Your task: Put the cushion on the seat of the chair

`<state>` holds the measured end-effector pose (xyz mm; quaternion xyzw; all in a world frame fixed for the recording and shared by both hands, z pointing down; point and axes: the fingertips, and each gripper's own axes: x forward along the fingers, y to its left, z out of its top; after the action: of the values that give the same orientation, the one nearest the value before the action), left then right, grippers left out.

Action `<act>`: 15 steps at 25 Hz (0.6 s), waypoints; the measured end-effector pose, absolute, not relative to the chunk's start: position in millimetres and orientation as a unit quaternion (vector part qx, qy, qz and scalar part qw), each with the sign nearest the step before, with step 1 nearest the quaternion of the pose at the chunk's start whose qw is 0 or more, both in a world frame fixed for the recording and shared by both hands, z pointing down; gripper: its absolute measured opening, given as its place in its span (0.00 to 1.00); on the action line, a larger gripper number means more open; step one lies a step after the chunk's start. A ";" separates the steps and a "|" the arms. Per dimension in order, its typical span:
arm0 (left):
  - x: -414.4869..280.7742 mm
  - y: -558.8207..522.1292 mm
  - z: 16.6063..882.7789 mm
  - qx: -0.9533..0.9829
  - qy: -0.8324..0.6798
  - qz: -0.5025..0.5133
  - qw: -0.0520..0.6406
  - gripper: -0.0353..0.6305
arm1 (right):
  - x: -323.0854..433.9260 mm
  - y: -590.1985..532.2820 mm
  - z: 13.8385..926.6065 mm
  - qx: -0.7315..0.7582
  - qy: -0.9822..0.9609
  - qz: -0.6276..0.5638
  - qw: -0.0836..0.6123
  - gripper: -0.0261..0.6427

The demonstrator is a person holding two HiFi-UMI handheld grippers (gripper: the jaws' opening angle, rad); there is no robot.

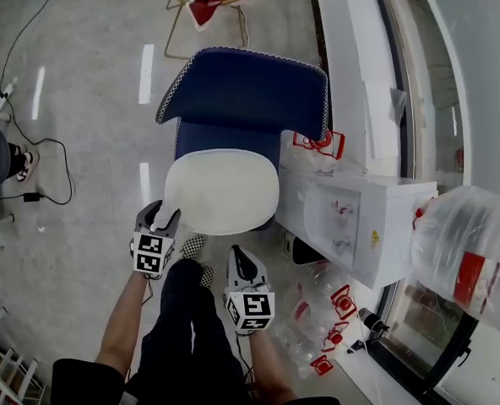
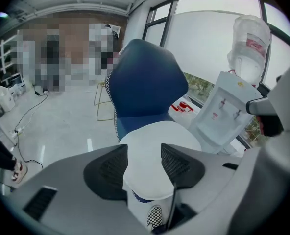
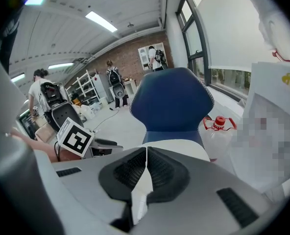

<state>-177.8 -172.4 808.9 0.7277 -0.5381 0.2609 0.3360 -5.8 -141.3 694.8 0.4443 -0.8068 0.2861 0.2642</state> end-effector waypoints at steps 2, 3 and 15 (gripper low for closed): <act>-176.8 -172.5 791.0 0.732 -0.539 0.258 0.327 0.38 | -5.7 -141.9 684.8 0.445 -0.809 0.281 0.260 0.08; -176.4 -172.7 781.6 0.735 -0.540 0.255 0.321 0.38 | -5.6 -141.6 680.2 0.446 -0.811 0.278 0.259 0.08; -144.8 -149.6 660.2 0.773 -0.530 0.216 0.274 0.34 | -1.6 -130.4 605.1 0.441 -0.833 0.237 0.236 0.08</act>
<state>-144.8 -149.6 660.2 0.7728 -0.5302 0.2161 0.2738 -1.6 -130.4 605.1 0.4414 -0.8329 0.2365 0.2355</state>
